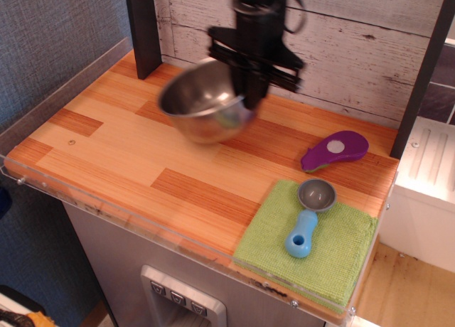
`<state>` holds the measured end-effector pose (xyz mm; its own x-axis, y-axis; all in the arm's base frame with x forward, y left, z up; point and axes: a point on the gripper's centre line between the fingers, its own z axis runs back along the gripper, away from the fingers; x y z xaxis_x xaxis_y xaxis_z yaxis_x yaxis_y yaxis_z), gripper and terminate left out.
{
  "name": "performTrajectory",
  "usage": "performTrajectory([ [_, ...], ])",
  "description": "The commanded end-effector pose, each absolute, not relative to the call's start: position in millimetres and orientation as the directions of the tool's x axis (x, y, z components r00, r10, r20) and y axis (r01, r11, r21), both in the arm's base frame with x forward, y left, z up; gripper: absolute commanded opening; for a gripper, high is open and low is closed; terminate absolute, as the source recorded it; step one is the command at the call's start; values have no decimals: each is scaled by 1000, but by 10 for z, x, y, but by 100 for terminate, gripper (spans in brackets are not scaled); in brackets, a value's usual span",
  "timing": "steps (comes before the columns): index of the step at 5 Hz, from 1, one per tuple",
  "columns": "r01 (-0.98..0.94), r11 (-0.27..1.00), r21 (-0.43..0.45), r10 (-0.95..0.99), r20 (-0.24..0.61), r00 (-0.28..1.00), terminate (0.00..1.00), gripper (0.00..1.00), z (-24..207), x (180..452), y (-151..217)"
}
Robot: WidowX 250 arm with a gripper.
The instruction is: Put the pot to the left of the purple item.
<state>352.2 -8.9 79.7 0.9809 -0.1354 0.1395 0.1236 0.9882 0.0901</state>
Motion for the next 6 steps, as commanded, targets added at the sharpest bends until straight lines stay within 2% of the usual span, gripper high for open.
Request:
performTrajectory([
  [1, 24, 995, 95, -36, 126, 991, 0, 0, 674, 3759, -244],
  [3, 9, 995, 95, -21, 130, 991, 0, 0, 593, 3847, -263],
  [4, 21, 997, 75, -33, 152, 988, 0, 100, 687, 3799, -279],
  [5, 20, 999, 38, -27, 194, 981, 0, 100, 869, 3793, -243],
  [6, 11, 999, -41, 0, 245, 969, 0, 100, 1194, 3826, -197],
])
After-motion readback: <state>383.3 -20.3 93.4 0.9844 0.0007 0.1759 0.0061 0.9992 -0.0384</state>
